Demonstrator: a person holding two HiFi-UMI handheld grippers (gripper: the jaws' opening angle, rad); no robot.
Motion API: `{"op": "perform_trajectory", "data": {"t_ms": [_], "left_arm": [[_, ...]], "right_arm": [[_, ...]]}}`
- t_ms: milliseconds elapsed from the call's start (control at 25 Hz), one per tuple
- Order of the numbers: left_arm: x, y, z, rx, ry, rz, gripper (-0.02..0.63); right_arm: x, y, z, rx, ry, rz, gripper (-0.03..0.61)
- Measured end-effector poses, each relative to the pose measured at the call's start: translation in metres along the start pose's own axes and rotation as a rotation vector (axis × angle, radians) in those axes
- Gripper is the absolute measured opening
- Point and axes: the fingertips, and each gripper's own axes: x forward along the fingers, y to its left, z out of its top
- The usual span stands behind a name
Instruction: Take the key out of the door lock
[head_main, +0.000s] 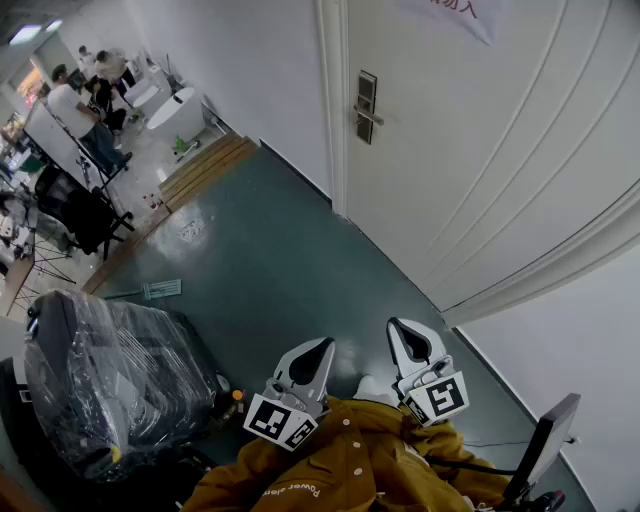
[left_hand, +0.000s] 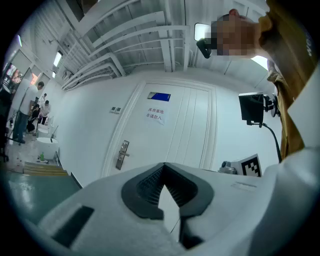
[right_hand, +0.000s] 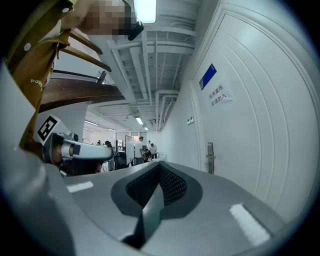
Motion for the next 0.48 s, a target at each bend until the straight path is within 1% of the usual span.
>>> {"op": "perform_trajectory", "data": {"t_ms": [160, 280, 400, 440, 480], "left_arm": [[0.000, 0.001, 0.001, 0.007, 0.004, -0.003, -0.002], [-0.002, 0.004, 0.002, 0.007, 0.001, -0.002, -0.002], [-0.004, 0.007, 0.001, 0.003, 0.004, -0.001, -0.002], [-0.005, 0.008, 0.001, 0.002, 0.005, -0.002, -0.002], [-0.006, 0.008, 0.001, 0.001, 0.005, -0.004, -0.002]], "right_arm": [[0.002, -0.001, 0.000, 0.001, 0.001, -0.008, 0.006], [0.004, 0.003, 0.000, 0.008, -0.005, 0.005, 0.006], [0.006, 0.008, 0.007, 0.063, -0.057, 0.037, 0.008], [0.007, 0.010, 0.008, 0.082, -0.071, 0.046, 0.061], [0.007, 0.012, 0.009, 0.089, -0.075, 0.048, 0.088]]}}
